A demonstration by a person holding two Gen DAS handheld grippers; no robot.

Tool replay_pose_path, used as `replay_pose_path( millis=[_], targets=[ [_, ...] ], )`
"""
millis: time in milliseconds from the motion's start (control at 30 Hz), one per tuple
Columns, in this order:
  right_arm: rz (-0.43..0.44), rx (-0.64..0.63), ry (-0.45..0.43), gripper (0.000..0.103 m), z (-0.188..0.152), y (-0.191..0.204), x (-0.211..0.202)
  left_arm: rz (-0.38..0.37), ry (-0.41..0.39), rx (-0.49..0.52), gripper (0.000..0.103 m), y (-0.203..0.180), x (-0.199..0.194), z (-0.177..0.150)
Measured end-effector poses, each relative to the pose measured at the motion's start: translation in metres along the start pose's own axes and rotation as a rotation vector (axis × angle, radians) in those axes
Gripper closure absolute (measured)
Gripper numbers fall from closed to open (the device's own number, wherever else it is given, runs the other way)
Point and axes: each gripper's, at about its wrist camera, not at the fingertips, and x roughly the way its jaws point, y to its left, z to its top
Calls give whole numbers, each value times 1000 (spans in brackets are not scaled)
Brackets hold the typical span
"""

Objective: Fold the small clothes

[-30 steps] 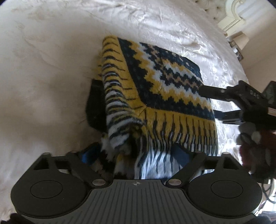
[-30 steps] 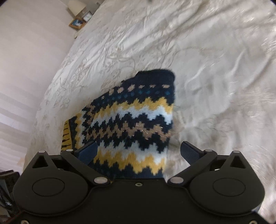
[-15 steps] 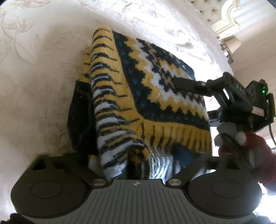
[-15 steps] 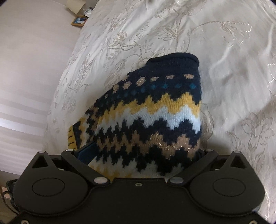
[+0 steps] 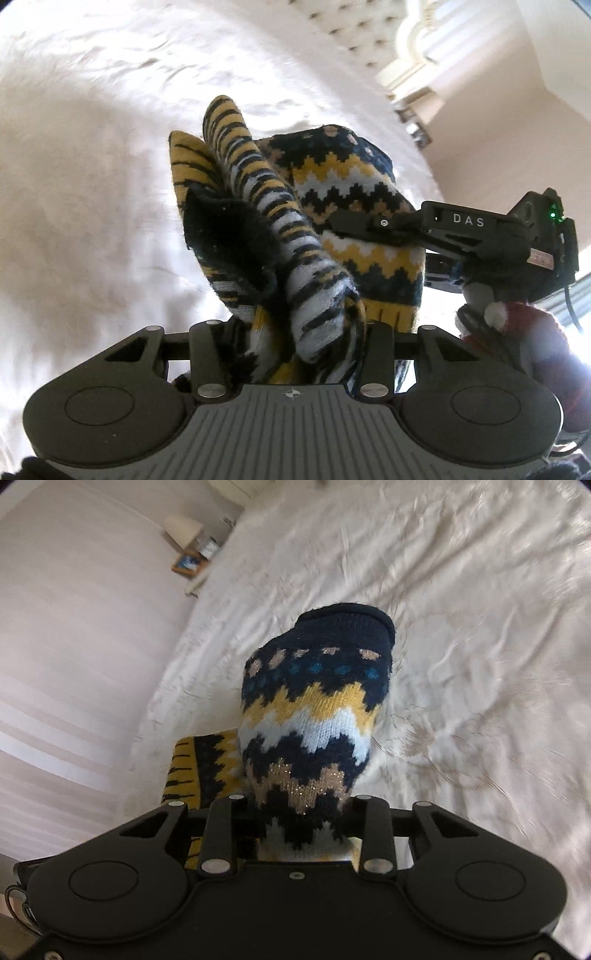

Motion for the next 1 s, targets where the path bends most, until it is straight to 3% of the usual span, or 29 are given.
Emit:
replay_pose_path(
  millis=[233,533,633,667,733,800,900,1000],
  targets=[
    [37,-9,-21,59,-15,-5,-68,-16,-8,34,61,-59,-20,-59],
    [21,-37,55,57,-44,-35,-77,53,44,-18,61,-85,7,-139],
    [4,-45,63,52,-52,-57,-75,117,48,15,60,-91,23,-149],
    [-22,-51,58,49,-56,-64,-75,168,53,21,59,-89,30,-153],
    [-131,-39,43,28,-59,-84,-71,296,70,13,58,-84,40,-156],
    [-220,-21,10,26,-61,-100,-79,426,87,-28,55,-71,45,-163],
    [-262,-4,-42,23,-62,-116,-100,430,42,-121,53,-61,35,-167],
    [-258,-41,-87,20,-63,-121,-123,476,-33,-68,54,-72,12,-171]
  ],
)
